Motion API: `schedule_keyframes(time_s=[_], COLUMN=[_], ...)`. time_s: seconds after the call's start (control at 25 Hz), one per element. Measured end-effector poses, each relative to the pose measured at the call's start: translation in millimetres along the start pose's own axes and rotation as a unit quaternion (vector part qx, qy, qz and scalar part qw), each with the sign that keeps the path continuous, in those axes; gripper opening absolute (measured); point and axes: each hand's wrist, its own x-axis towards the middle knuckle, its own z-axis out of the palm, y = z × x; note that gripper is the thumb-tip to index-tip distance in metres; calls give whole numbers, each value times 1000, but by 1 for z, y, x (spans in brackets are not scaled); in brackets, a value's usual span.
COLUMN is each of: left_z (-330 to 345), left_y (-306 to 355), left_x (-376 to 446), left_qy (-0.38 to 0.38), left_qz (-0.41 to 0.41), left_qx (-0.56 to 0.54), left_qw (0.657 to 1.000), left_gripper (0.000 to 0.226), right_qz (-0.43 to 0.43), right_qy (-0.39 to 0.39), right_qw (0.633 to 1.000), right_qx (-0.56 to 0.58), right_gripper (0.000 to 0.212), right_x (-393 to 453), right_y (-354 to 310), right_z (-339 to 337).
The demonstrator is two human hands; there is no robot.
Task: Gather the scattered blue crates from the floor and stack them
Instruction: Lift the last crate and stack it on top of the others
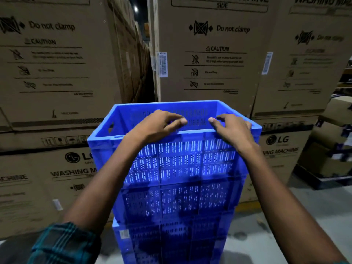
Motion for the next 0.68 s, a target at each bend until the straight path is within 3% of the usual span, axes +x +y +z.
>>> schedule_keyframes(time_s=[0.08,0.2,0.36,0.52,0.68], left_z=[7,23,27,32,40], left_y=[11,6,9,19,42], left_x=[-4,-5,-6,-13,-35], left_qy=[8,48,86,118,160], left_qz=[47,45,45,32,3], left_qx=[71,177,203,191,196], left_qw=[996,982,974,974,967], left_gripper=[70,69,62,76,76], right_qz=[-59,-91,-98,-101,-87], right_qy=[28,65,70,92,32], right_qw=[997,991,987,987,995], right_qx=[-32,-73,-104,-89,-40], right_gripper=[57,68,66,56,58], right_x=[-14,-17,-17,-23,-40], right_y=[-1,2,5,4,13], right_z=[4,12,17,17,15])
